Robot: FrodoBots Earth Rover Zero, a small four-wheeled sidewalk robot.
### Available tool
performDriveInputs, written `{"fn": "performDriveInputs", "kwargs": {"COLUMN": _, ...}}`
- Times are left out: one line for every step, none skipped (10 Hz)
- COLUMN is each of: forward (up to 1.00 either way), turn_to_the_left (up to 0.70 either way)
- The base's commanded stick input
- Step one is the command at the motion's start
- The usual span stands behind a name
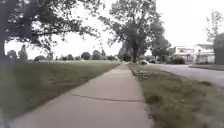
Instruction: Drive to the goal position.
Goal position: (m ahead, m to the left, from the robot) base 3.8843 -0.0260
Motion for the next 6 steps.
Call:
{"fn": "performDriveInputs", "kwargs": {"forward": 0.70, "turn_to_the_left": 0.00}}
{"fn": "performDriveInputs", "kwargs": {"forward": 0.70, "turn_to_the_left": 0.00}}
{"fn": "performDriveInputs", "kwargs": {"forward": 0.70, "turn_to_the_left": 0.00}}
{"fn": "performDriveInputs", "kwargs": {"forward": 0.70, "turn_to_the_left": 0.00}}
{"fn": "performDriveInputs", "kwargs": {"forward": 0.70, "turn_to_the_left": 0.00}}
{"fn": "performDriveInputs", "kwargs": {"forward": 0.70, "turn_to_the_left": 0.00}}
